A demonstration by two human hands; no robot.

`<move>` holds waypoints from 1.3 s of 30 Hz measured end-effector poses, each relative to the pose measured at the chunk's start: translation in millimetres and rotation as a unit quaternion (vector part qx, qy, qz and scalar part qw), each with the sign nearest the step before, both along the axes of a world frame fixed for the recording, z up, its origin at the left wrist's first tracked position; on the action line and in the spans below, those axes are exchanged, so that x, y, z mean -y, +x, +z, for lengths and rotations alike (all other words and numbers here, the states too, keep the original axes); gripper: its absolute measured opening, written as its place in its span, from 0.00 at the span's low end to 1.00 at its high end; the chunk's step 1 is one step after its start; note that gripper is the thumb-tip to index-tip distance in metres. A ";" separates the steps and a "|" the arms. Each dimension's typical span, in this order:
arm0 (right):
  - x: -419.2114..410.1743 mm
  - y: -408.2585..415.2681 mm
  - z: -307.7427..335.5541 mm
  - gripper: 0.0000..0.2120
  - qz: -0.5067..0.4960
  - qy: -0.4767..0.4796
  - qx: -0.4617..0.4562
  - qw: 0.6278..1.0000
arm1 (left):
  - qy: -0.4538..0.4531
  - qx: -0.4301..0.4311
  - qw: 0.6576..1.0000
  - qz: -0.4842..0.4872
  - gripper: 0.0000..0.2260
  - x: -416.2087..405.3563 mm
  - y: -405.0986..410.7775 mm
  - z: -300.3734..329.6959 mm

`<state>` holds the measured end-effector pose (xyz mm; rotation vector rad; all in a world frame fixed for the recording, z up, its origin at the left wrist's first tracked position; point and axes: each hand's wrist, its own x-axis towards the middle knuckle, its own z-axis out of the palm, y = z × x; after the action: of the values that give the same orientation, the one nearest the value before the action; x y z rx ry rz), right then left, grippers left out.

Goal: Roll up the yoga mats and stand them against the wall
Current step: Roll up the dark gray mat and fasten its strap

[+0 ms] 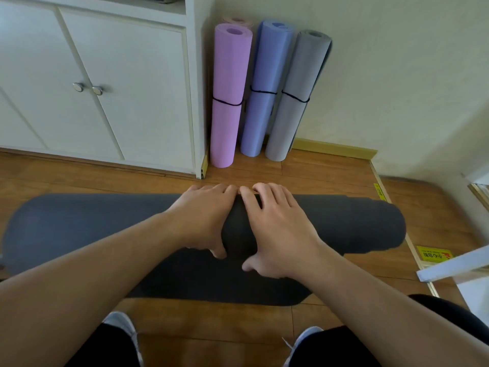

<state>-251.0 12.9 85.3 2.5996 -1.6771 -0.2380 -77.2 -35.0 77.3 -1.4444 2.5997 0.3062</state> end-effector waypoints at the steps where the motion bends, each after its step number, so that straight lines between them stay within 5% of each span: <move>1: -1.0 2.0 0.7 0.67 -0.004 0.002 -0.021 1.000 | 0.016 -0.001 1.000 0.007 0.50 2.3 1.1 3.6; 10: 6.1 -1.3 -9.4 0.58 0.031 -0.012 -0.017 0.999 | 0.048 0.007 0.999 0.022 0.48 -6.0 4.2 6.7; 16: 15.9 -7.8 -1.1 0.55 -0.022 0.032 0.001 0.999 | -0.059 0.049 0.997 -0.015 0.65 -21.3 2.7 -6.5; 21: 13.8 -9.4 -1.3 0.53 -0.044 0.065 0.006 0.997 | -0.086 0.048 0.995 -0.032 0.57 -17.0 -5.5 -15.1; 29: -1.7 0.0 1.7 0.69 -0.017 -0.001 -0.044 0.999 | -0.011 -0.008 1.000 0.001 0.51 3.3 0.5 2.7; 39: 7.8 -0.9 -8.3 0.59 0.021 -0.008 -0.006 1.000 | 0.002 0.010 1.000 0.002 0.57 -10.5 5.8 3.0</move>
<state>-251.9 5.1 77.0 2.6133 -1.6113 -0.2371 -71.4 -24.5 80.3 -1.4439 2.5790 0.2969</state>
